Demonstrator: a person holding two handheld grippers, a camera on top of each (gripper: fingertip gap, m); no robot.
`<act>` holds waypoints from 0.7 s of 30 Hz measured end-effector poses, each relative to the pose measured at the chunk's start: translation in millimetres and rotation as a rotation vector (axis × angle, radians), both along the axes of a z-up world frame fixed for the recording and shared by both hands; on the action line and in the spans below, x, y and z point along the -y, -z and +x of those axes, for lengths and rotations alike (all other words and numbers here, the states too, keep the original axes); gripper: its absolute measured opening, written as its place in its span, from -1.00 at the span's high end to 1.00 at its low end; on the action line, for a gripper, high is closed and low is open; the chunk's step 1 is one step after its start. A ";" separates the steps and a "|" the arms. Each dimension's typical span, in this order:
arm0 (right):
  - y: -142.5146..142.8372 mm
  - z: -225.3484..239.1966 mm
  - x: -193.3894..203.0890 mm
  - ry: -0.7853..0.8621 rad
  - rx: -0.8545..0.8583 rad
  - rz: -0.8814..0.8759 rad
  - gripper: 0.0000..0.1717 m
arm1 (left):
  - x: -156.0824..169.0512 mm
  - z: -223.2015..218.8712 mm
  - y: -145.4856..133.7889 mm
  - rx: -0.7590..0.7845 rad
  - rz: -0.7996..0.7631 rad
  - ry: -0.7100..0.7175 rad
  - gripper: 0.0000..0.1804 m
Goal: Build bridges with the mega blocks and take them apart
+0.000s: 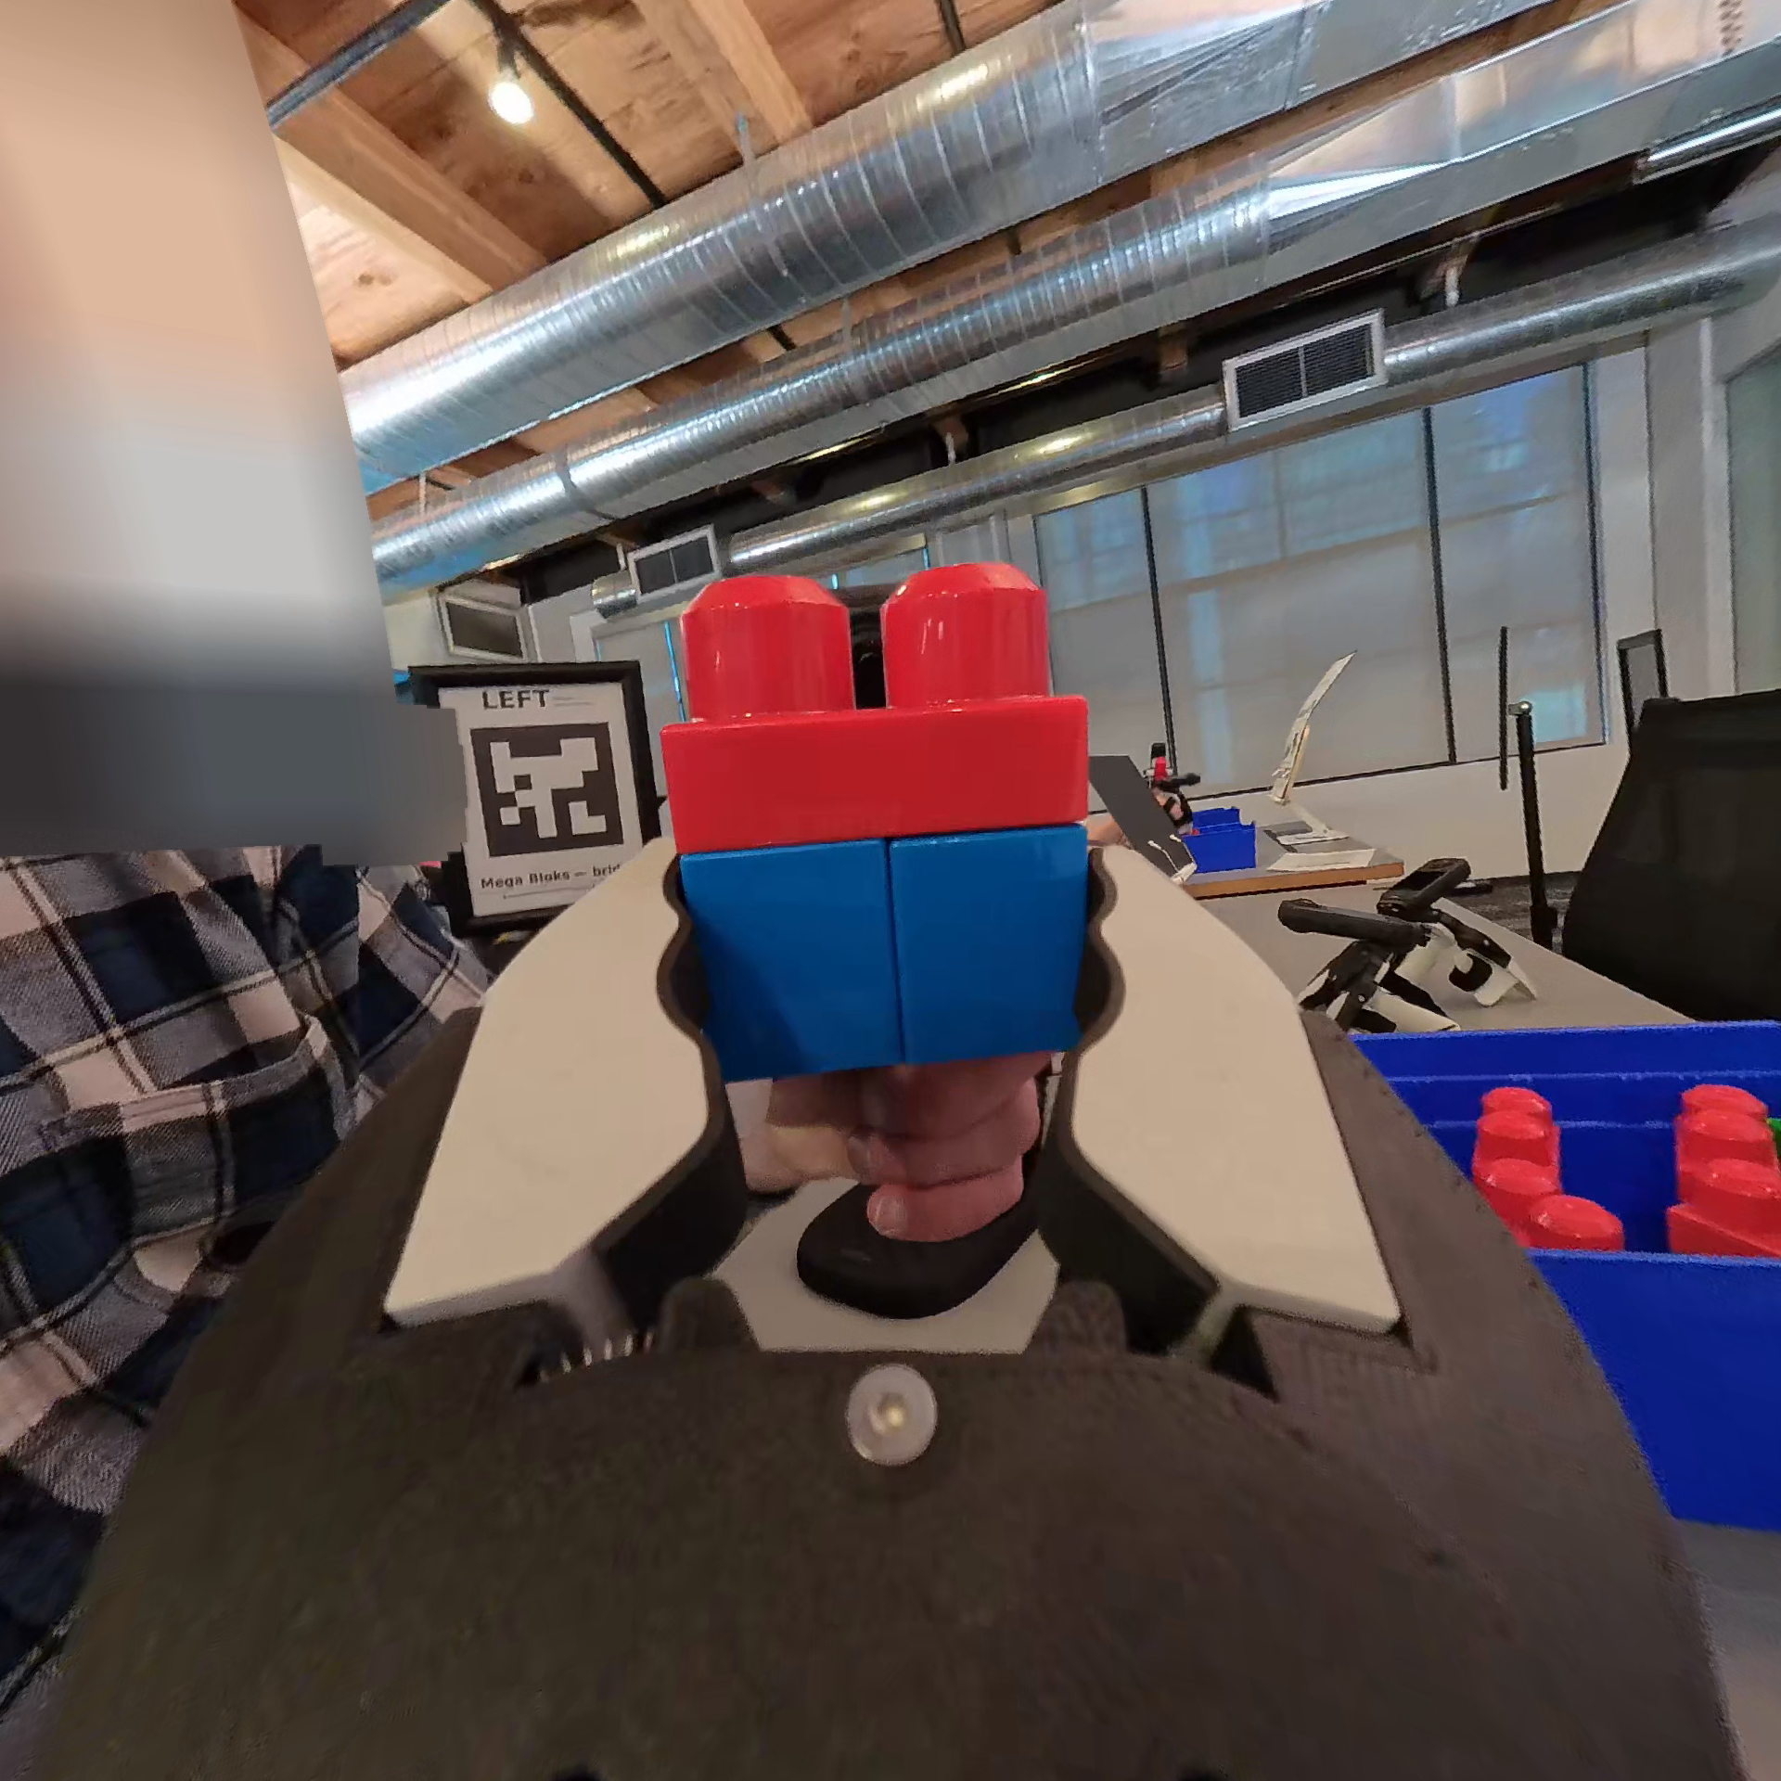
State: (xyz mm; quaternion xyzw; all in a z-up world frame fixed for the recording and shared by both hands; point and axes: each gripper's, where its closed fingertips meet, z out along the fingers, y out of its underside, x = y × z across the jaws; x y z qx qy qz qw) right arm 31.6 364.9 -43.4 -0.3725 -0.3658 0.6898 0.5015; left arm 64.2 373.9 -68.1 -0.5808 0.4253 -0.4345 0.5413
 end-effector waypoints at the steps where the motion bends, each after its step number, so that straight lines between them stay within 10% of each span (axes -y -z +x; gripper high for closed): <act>1: 1.6 -0.2 -1.0 0.007 -0.006 -0.017 0.11 | 0.0 -0.3 1.1 0.017 -0.008 0.013 0.01; 21: 15.0 8.7 -2.5 0.105 0.127 0.012 0.09 | 6.7 -8.2 11.0 0.081 -0.031 0.145 0.20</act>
